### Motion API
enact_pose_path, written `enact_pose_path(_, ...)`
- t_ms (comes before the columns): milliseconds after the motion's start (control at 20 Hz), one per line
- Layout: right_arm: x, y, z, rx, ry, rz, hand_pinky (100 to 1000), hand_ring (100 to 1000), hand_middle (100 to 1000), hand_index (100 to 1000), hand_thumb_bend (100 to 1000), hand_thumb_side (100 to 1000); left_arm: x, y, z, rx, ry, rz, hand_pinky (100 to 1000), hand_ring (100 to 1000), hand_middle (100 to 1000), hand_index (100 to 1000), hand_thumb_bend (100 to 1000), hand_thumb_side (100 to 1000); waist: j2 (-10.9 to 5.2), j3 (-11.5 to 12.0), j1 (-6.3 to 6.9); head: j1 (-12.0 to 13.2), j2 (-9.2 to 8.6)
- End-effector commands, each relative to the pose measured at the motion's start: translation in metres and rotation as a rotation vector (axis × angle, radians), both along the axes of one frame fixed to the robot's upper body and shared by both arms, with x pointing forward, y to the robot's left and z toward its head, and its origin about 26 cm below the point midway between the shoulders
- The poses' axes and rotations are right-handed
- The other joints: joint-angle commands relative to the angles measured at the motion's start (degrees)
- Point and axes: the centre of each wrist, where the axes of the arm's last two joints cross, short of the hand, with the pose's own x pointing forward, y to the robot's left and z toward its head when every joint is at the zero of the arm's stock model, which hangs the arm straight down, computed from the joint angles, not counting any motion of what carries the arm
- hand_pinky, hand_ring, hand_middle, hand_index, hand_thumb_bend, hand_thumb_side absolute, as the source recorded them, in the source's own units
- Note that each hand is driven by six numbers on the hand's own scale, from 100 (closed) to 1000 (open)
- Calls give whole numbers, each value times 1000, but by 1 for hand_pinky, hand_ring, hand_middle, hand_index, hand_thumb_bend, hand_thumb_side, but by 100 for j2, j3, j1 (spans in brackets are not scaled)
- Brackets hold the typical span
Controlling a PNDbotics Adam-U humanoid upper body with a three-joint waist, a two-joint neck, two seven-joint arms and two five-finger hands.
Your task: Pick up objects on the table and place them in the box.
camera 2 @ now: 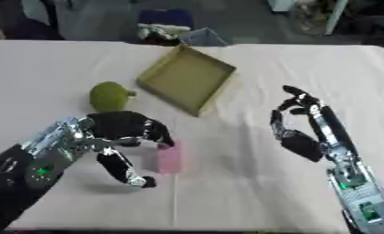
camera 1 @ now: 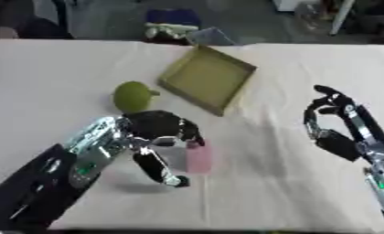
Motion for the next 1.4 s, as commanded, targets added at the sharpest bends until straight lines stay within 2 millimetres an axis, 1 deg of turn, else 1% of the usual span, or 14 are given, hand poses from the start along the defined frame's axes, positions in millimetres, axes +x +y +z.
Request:
enact_pose_path(50, 3, 1, 10, -4, -29, 10, 763, 832, 618, 937, 100, 447, 2, -1, 2, 5, -29, 2, 720, 673, 736, 858, 440, 527, -74, -10, 1, -14, 29)
enact_pose_path(150, 3, 1, 9, -4, -28, 10, 763, 832, 617, 937, 100, 447, 2, -1, 0, 6, -29, 0, 713, 661, 724, 850, 427, 517, -74, -12, 0, -18, 29)
enact_pose_path(200, 3, 1, 10, -4, -29, 10, 763, 832, 617, 937, 100, 447, 2, -2, -1, 8, -27, -2, 712, 660, 723, 849, 434, 521, -74, -13, 0, -17, 29)
enact_pose_path(350, 3, 1, 10, -4, -29, 10, 763, 832, 617, 937, 100, 448, 2, -2, 0, 7, -30, -8, 719, 669, 731, 853, 484, 560, -73, -14, 0, -18, 29)
enact_pose_path(400, 3, 1, 10, -4, -29, 10, 763, 832, 617, 937, 100, 448, 1, -2, 2, 4, -37, -8, 729, 682, 745, 859, 522, 586, -73, -13, 0, -19, 29)
enact_pose_path(500, 3, 1, 9, -4, -28, 9, 763, 832, 617, 937, 100, 448, 0, -1, 7, -3, -62, -5, 746, 705, 762, 865, 556, 613, -75, -9, 2, -22, 29)
enact_pose_path(650, 3, 0, 9, -4, -28, 8, 763, 832, 617, 937, 100, 448, -2, 1, 15, -12, -96, 4, 762, 724, 773, 869, 572, 620, -78, -2, 4, -29, 29)
enact_pose_path(800, 3, 1, 9, -4, -28, 9, 764, 832, 617, 938, 100, 449, -3, 2, 18, -11, -114, 12, 767, 730, 777, 870, 570, 621, -78, -3, 7, -35, 29)
enact_pose_path(1000, 3, 1, 9, -4, -29, 9, 764, 832, 618, 938, 100, 450, -3, 2, 16, -6, -110, 14, 767, 731, 777, 870, 557, 611, -72, -13, 7, -37, 29)
enact_pose_path(1200, 3, 1, 9, -4, -29, 10, 764, 832, 617, 937, 100, 451, 0, 2, 8, 10, -57, 3, 769, 727, 774, 867, 506, 590, -70, -24, 10, -31, 29)
enact_pose_path(1400, 2, 1, 9, -4, -28, 11, 764, 832, 617, 937, 100, 452, 6, 2, 0, 4, -3, 5, 776, 733, 777, 866, 483, 566, -71, -25, 7, -36, 29)
